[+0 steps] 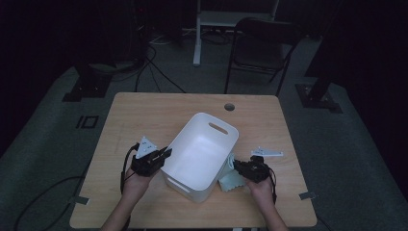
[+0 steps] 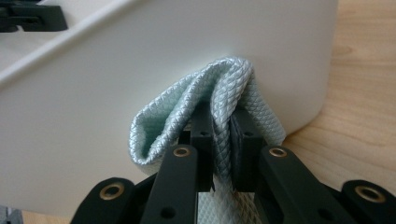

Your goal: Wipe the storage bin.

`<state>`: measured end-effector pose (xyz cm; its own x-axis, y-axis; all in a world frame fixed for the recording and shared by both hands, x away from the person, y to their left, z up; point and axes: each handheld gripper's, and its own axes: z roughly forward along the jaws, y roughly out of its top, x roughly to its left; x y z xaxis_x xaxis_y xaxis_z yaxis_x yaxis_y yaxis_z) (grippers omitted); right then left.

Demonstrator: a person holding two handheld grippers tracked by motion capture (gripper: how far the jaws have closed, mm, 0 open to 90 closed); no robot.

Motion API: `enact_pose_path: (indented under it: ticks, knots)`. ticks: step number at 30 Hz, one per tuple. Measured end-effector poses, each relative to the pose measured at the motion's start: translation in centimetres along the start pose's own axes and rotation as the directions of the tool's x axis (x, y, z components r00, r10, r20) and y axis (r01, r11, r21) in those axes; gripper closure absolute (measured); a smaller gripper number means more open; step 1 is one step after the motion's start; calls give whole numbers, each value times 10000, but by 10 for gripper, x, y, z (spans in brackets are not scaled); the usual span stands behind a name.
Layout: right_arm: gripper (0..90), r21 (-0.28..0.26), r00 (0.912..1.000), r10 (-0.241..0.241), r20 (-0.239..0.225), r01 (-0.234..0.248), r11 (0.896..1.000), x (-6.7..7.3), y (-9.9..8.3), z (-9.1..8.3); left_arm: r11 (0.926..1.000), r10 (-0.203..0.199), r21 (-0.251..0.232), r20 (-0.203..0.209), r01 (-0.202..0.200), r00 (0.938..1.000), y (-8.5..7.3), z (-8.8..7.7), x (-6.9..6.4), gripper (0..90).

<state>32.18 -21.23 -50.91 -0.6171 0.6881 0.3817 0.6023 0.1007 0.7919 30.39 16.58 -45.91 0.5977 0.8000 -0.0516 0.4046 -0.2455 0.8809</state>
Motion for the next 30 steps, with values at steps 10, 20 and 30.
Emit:
enact_pose_path:
  ticks: [10, 20, 30]
  knots:
    - [821, 553, 9993, 241, 292, -257, 9981, -13, -8, 14, 10000, 15, -2, -54, -15, 10000, 0, 0, -1, 831]
    - [824, 1020, 9976, 293, 631, -357, 9941, -18, -12, 22, 10000, -35, -48, -108, 34, 9999, 0, 0, -1, 826]
    - [827, 498, 9998, 160, -86, -156, 9986, 6, -6, 2, 9998, -111, -153, -328, 106, 9994, -1, 1, -3, 829]
